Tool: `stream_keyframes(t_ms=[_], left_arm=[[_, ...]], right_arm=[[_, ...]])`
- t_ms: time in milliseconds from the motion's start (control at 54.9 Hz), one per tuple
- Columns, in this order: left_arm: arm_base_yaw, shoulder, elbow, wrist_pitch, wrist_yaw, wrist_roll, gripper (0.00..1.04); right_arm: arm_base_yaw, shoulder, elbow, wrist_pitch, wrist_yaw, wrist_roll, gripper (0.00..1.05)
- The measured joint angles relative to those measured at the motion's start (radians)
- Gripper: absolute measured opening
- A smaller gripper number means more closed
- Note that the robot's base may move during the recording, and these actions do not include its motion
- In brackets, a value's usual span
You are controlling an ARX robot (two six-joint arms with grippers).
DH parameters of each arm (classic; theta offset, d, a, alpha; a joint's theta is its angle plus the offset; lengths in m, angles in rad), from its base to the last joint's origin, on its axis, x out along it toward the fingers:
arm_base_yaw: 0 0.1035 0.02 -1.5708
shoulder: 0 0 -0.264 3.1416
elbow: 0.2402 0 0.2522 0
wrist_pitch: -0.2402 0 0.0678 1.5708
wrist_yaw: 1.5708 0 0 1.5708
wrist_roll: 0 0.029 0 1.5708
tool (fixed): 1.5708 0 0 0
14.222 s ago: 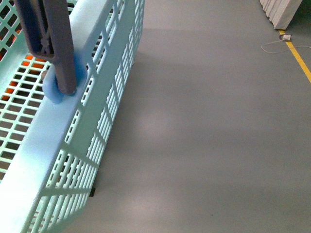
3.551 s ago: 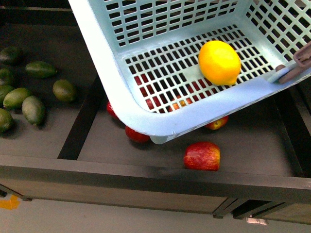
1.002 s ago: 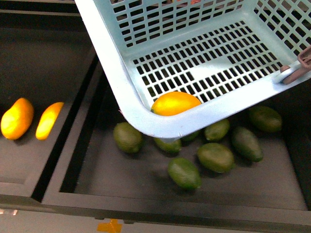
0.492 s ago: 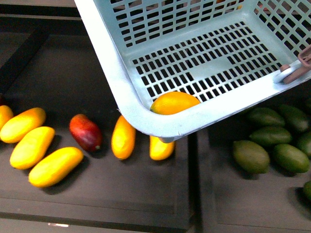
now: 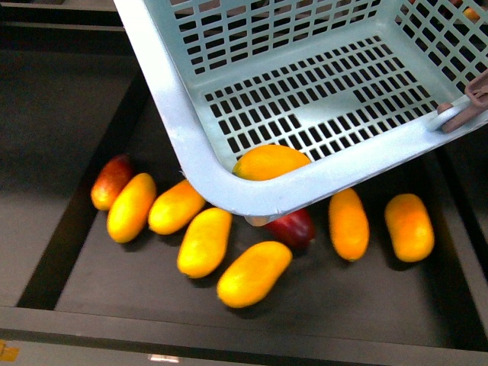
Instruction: Pick lemon and mango into basket
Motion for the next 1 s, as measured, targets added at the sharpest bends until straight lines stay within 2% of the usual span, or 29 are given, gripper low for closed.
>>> stream_keyframes(t_ms=[801, 856, 892, 911, 947, 1002], left_arm=[[0.018, 0.0, 0.0, 0.0, -0.015, 0.001, 0.04], [0.021, 0.0, 0.0, 0.0, -0.027, 0.014, 0.04], [0.021, 0.0, 0.0, 0.0, -0.031, 0.02, 0.04], [0.021, 0.0, 0.0, 0.0, -0.029, 0.023, 0.04], [0.018, 0.0, 0.0, 0.0, -0.024, 0.023, 0.04], [0.013, 0.0, 0.0, 0.0, -0.009, 0.014, 0.04]], right_arm=[[0.002, 0.001, 0.0, -0.003, 0.0, 0.004, 0.96], [0.027, 0.029, 0.08, -0.238, 0.193, 0.074, 0.96], [0.002, 0.063, 0.152, -0.396, 0.305, 0.102, 0.96], [-0.02, 0.087, 0.187, -0.459, 0.327, 0.106, 0.96], [-0.066, 0.123, 0.226, -0.512, 0.319, 0.101, 0.96], [-0.192, 0.215, 0.29, -0.493, 0.217, 0.05, 0.96]])
